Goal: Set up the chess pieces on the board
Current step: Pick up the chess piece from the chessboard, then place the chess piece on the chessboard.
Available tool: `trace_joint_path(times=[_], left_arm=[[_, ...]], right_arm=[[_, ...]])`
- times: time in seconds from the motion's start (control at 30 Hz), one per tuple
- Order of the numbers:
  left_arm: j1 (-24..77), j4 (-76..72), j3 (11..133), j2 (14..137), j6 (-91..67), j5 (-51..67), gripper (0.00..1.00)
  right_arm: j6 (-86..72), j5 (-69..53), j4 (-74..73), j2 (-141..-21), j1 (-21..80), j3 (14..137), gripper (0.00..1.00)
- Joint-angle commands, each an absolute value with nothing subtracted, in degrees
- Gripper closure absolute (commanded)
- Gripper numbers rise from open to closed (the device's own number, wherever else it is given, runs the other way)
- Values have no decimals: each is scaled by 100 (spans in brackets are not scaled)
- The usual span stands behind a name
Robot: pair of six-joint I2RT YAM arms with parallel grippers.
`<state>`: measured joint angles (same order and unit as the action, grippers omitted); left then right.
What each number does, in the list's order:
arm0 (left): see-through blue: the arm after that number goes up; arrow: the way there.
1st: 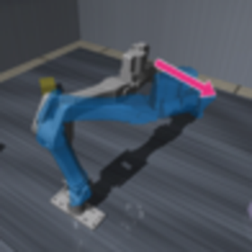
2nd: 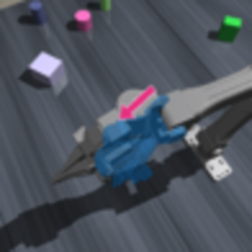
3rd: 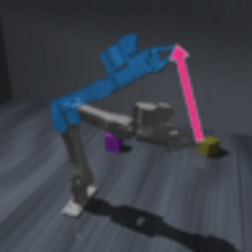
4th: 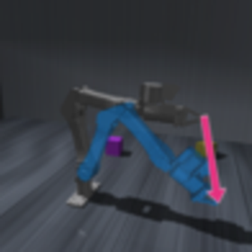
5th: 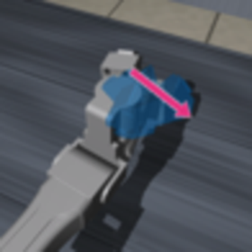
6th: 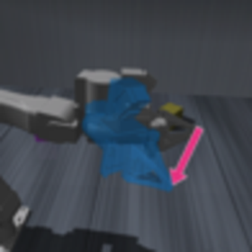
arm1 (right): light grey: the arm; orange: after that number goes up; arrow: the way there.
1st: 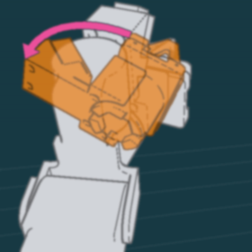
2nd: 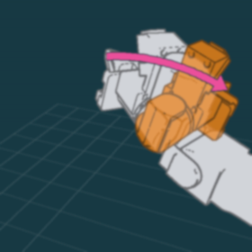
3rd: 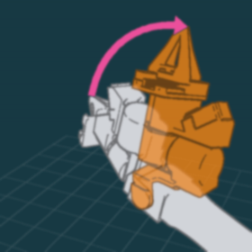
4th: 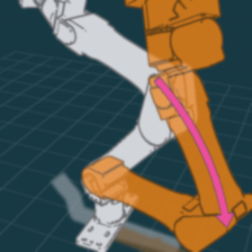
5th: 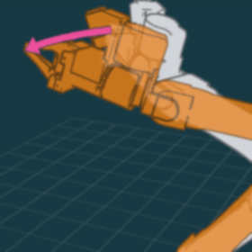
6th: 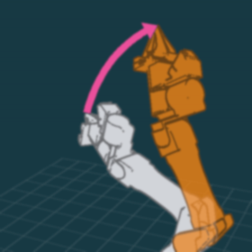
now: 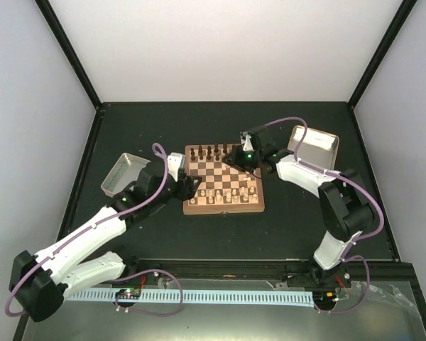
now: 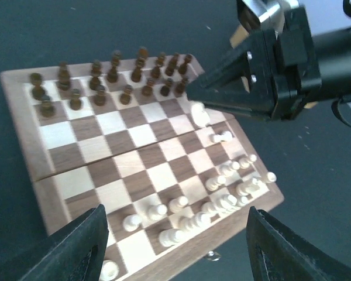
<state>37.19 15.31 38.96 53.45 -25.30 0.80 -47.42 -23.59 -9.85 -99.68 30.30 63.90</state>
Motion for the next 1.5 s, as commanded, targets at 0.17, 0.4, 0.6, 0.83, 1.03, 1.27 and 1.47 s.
trace_joint_path(times=[0.17, 0.4, 0.6, 0.83, 1.03, 1.27, 1.47], left_arm=[[3688, 214, 4044, 6096, -2408, 1624, 33], [3687, -620, 4016, 6381, -3813, 2247, 34], [3685, -1525, 3725, 6488, -5079, 2409, 45], [3699, -1580, 3507, 6282, -5542, 2106, 50], [3708, -1779, 3358, 6290, -5894, 2131, 51], [3692, -2359, 3340, 6449, -6046, 2396, 57], [3701, -2801, 3251, 6480, -6050, 2610, 50]], right_arm=[[-7088, -3928, 1372, -9211, 3067, 5435, 86], [-8804, -4262, 3693, -8904, 3166, 4366, 86], [-9573, -4382, 4881, -8885, 3284, 4092, 86], [-9910, -4297, 5588, -8918, 3305, 3909, 86], [-10100, -4191, 5960, -8980, 3305, 3798, 87], [-10028, -4209, 5938, -8960, 3331, 3775, 87], [-9893, -4198, 5851, -8969, 3331, 3745, 87]])
